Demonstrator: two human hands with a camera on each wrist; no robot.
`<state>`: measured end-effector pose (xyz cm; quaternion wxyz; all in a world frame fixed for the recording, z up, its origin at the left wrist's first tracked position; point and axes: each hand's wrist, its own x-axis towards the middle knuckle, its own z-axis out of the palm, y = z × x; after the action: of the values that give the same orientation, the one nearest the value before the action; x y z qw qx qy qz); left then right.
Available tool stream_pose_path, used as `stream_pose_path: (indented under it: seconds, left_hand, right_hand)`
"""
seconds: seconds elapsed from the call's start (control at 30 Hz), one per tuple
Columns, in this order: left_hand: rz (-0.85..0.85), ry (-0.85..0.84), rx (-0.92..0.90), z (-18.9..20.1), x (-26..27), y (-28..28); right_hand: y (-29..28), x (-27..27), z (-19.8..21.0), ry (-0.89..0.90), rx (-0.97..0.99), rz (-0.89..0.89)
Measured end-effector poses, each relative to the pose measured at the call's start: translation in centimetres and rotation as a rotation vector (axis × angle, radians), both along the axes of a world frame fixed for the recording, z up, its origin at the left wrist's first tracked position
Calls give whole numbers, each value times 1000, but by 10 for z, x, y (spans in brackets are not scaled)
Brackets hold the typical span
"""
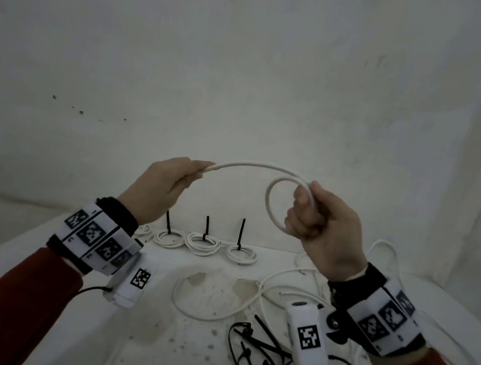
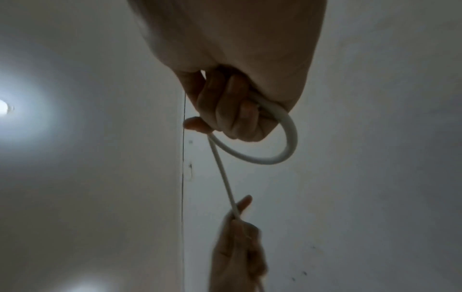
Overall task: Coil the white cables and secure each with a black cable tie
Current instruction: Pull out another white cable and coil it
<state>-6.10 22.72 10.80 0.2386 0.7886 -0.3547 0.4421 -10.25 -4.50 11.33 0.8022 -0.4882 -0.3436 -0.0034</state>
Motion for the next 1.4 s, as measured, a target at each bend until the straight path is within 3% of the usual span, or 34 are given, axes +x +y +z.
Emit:
stream_pose_path:
  seconds: [0.13,0.23,0.37,0.47,0.57,0.7,0.8,0.93,1.03,1.13,1.23,1.4]
  left_hand:
    - [62,13,-42,-13,3,4]
    - [126,26,138,-27,-2,-7]
    - [251,-180,417,-38,-19,-36]
    - [257,-306,509,-31,-32,-49]
    - [277,-311,586,-24,-43,-53]
    - [238,-301,597,-13,-54,-48]
    - [226,-244,595,-5,-58,-42]
    - [174,-173,512,-7,-55,-43]
    - [139,-154,394,-7,-52,-45]
    - [101,-136,239,-4,-47,-47]
    - [1,-74,165,-1,-43,-50]
    - [-106,237,27,1,-44,-55]
  right_hand:
    - [-19,-8,10,29,331,219]
    - [-22,-6,14,-7,508,406]
    - [-11,-2,24,-11,566,251]
    - [-4,8,28,22,490,46]
    - [3,21,21,29,310,-141]
    - [10,29,5,-153,-279,-406]
    - [15,25,-8,-362,-668,-412]
    - [18,16,-14,-433,-881,-344]
    - [22,8,-14,-436,-888,-268]
    - [24,2,-14,-289,-712,-132]
    - [27,-3,-13,-173,-601,-132]
    - [33,-9,-15,-63,-392,-89]
